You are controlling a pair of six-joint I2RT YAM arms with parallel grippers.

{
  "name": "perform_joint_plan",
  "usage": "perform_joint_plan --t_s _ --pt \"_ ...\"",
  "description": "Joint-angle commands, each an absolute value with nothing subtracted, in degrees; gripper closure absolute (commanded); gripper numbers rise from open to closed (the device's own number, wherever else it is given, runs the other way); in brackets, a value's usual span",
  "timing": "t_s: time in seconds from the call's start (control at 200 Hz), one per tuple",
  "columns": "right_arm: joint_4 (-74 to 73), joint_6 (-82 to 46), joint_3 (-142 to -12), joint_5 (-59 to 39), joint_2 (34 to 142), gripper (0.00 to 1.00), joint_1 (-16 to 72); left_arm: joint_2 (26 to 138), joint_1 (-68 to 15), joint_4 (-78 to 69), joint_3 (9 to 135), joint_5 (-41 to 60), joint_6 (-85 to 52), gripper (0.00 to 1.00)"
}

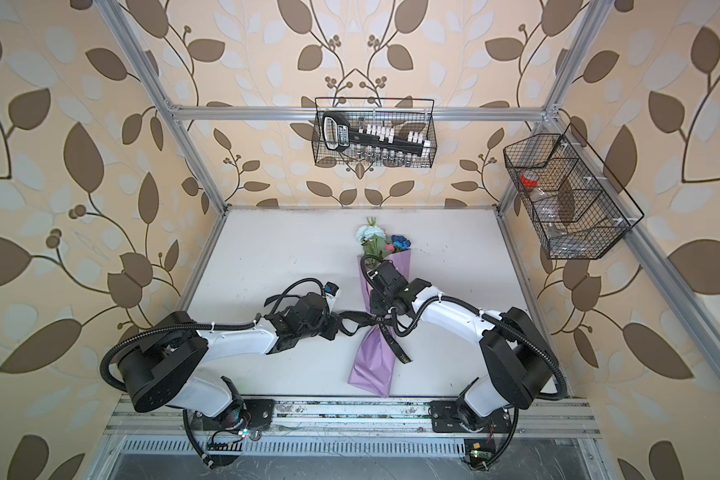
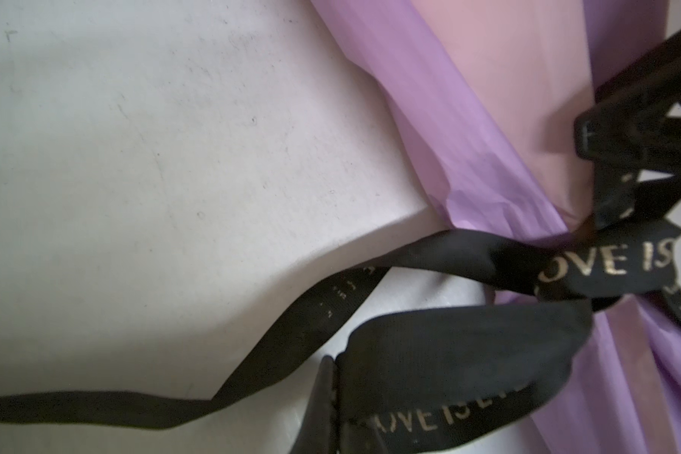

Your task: Tie the bouquet of fake flowers

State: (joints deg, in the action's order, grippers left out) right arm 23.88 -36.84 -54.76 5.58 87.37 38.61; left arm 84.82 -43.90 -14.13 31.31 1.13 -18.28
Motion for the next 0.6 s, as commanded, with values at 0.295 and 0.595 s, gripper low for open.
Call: perform_joint_plan --t_s 0.295,0.595 --pt "25.5 -37.1 -55.7 6.1 82.0 0.93 38.7 83.9 -43.9 -14.8 31.8 1.4 -18.8 1.0" --pt "24.0 -37.2 -52.1 7.4 77.2 1.0 37.2 83.9 -43.9 -14.4 31.8 1.3 -18.6 1.0"
